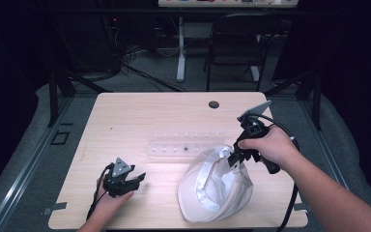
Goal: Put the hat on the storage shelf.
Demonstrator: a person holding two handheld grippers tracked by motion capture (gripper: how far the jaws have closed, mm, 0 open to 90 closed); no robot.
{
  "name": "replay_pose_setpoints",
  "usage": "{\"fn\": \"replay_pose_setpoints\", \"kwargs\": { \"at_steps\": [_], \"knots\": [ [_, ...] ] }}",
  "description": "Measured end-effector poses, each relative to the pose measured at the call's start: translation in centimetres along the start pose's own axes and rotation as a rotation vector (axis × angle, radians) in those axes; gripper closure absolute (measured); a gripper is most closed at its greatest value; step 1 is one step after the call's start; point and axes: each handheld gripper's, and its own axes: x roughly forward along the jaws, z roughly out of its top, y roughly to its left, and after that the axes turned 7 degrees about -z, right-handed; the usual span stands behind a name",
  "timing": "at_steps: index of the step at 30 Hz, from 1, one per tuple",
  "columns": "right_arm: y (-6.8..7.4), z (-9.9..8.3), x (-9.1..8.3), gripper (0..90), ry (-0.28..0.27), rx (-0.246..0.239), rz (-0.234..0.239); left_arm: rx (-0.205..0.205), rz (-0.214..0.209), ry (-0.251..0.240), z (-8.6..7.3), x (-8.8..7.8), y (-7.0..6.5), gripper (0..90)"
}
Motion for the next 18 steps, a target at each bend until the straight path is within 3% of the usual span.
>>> {"fn": "replay_pose_setpoints", "kwargs": {
  "at_steps": [11,18],
  "knots": [
    [0.21,-0.21,-0.33,81.4,0.008,0.018,0.173,-0.002,0.002,-0.005,-0.03,0.01,0.05,45.9],
    [0.27,-0.28,-0.85,81.4,-0.005,-0.011,0.226,0.0,0.001,0.003,-0.02,-0.01,0.05,45.9]
  ]
}}
